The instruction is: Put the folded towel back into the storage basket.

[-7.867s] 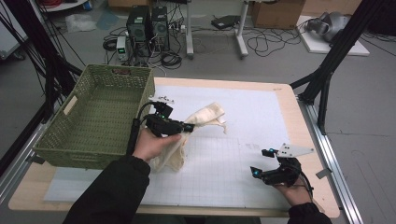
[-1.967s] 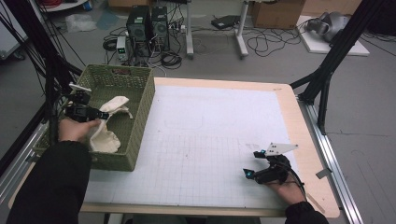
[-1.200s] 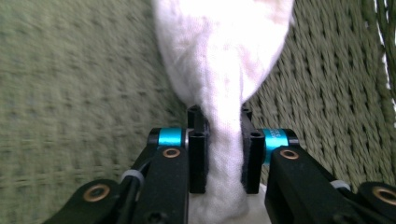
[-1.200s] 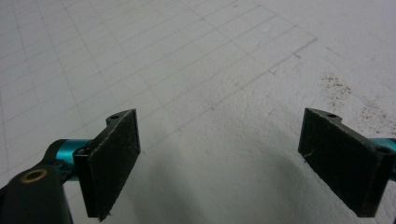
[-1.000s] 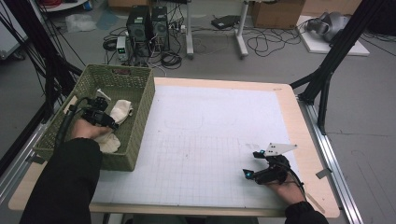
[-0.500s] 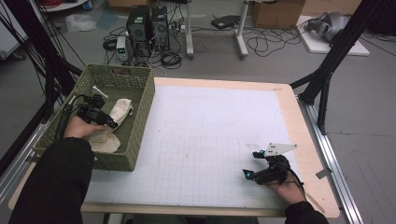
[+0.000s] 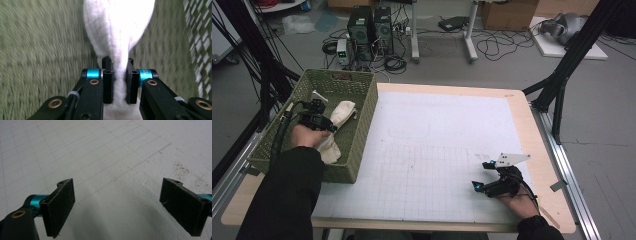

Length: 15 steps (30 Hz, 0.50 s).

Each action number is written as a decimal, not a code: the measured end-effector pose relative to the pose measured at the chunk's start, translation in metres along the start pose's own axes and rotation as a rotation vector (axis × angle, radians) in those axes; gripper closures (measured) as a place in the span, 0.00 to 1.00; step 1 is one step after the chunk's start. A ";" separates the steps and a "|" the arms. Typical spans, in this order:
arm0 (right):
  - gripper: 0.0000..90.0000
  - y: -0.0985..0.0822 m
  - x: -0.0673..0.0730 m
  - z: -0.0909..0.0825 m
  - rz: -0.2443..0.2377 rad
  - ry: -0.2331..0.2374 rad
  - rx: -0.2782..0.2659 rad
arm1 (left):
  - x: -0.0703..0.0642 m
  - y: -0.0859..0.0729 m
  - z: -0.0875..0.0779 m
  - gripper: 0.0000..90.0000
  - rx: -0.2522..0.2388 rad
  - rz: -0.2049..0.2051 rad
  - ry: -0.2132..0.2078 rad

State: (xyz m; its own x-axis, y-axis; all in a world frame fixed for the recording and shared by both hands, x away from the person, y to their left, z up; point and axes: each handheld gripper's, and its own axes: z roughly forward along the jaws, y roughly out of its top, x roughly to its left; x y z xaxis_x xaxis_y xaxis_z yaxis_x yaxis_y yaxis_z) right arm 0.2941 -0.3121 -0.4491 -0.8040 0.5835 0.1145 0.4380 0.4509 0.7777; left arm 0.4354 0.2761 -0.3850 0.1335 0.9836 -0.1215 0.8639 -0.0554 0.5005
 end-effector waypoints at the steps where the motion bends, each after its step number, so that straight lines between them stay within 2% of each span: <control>1: 0.14 0.000 0.000 0.000 0.000 -0.002 -0.001 | -0.001 0.001 0.000 0.89 -0.036 -0.018 -0.004; 2: 0.14 0.000 0.000 0.000 -0.004 -0.005 -0.002 | -0.003 0.002 0.001 0.89 -0.052 -0.026 0.000; 4: 0.14 0.000 0.000 0.000 -0.004 -0.002 -0.003 | -0.002 0.001 0.006 0.89 -0.024 -0.039 -0.034; 5: 0.14 0.000 0.000 0.000 -0.004 0.001 -0.003 | -0.002 0.000 0.011 0.88 0.020 -0.033 -0.057; 7: 0.14 0.000 0.000 0.001 -0.004 0.000 0.001 | -0.004 -0.003 0.020 0.82 0.103 0.009 -0.052; 9: 0.14 0.000 0.000 0.001 -0.003 0.001 0.002 | -0.006 -0.003 0.021 0.75 0.107 0.020 -0.055; 11: 0.14 0.000 0.000 0.001 -0.005 0.000 0.000 | -0.006 -0.001 0.017 0.70 0.088 0.023 -0.056; 15: 0.14 0.000 0.000 0.000 -0.006 0.001 -0.001 | -0.006 0.001 0.007 0.60 0.084 0.081 -0.056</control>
State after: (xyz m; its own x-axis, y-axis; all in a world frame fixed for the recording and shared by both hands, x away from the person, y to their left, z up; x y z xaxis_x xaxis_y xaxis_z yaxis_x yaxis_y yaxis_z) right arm 0.2942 -0.3118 -0.4492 -0.8068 0.5804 0.1106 0.4332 0.4538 0.7787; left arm 0.4388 0.2689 -0.3895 0.2290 0.9643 -0.1328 0.8867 -0.1504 0.4372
